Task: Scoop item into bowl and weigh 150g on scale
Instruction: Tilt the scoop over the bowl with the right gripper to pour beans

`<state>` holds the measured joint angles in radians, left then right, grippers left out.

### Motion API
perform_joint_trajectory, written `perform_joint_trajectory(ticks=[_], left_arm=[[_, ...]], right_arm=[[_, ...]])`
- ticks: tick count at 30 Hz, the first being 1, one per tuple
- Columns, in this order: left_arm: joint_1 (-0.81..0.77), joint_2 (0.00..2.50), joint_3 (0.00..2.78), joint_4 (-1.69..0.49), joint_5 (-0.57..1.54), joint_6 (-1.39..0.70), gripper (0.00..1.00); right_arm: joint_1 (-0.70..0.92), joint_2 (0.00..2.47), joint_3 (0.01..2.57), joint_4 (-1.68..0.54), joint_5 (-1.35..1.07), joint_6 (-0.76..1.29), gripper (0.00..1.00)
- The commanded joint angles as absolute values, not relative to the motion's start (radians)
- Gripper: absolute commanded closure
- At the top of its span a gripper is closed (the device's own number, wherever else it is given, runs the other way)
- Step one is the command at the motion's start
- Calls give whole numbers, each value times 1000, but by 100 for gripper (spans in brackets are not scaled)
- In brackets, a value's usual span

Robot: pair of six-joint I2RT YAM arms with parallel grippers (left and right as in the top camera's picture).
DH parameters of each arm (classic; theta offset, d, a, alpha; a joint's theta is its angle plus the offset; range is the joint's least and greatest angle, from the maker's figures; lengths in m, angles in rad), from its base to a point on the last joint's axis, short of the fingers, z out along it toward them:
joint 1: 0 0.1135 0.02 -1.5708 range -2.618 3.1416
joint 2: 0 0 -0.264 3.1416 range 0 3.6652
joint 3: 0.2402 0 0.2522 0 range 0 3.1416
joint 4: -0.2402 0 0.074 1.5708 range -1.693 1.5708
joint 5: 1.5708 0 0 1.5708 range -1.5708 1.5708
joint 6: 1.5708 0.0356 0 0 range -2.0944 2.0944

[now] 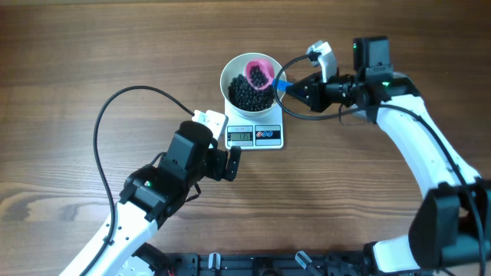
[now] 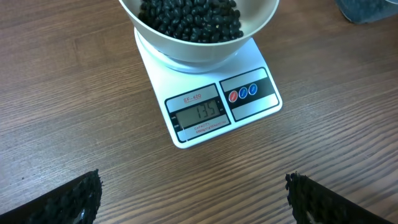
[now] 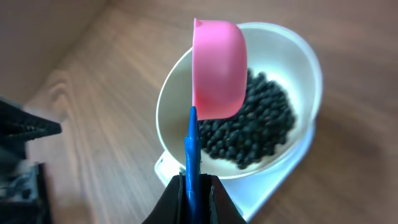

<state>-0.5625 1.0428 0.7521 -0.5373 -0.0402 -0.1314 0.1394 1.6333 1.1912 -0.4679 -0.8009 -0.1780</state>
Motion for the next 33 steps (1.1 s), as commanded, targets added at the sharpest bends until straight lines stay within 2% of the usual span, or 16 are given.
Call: perform_joint_trajectory(ticks=[1, 13, 18, 23, 27, 30, 33], left_arm=[[-558, 1044, 750, -535, -54, -112, 0], [-558, 1044, 750, -535, -53, -112, 0], [-558, 1044, 750, -535, -54, -112, 0], [-558, 1044, 750, -535, -54, -112, 0], [-558, 1044, 750, -535, -53, -112, 0], [-558, 1044, 750, -535, -54, -112, 0], [-558, 1044, 750, -535, -53, -112, 0]], right_arm=[[152, 1558, 1194, -463, -698, -238, 96], [258, 1554, 1194, -455, -433, -314, 96], [284, 1554, 1194, -469, -464, -379, 96], [284, 1554, 1194, -442, -450, -281, 96], [285, 1554, 1194, -454, -462, -347, 96], [283, 1554, 1194, -445, -401, -292, 96], [284, 1554, 1194, -459, -471, -302, 96]])
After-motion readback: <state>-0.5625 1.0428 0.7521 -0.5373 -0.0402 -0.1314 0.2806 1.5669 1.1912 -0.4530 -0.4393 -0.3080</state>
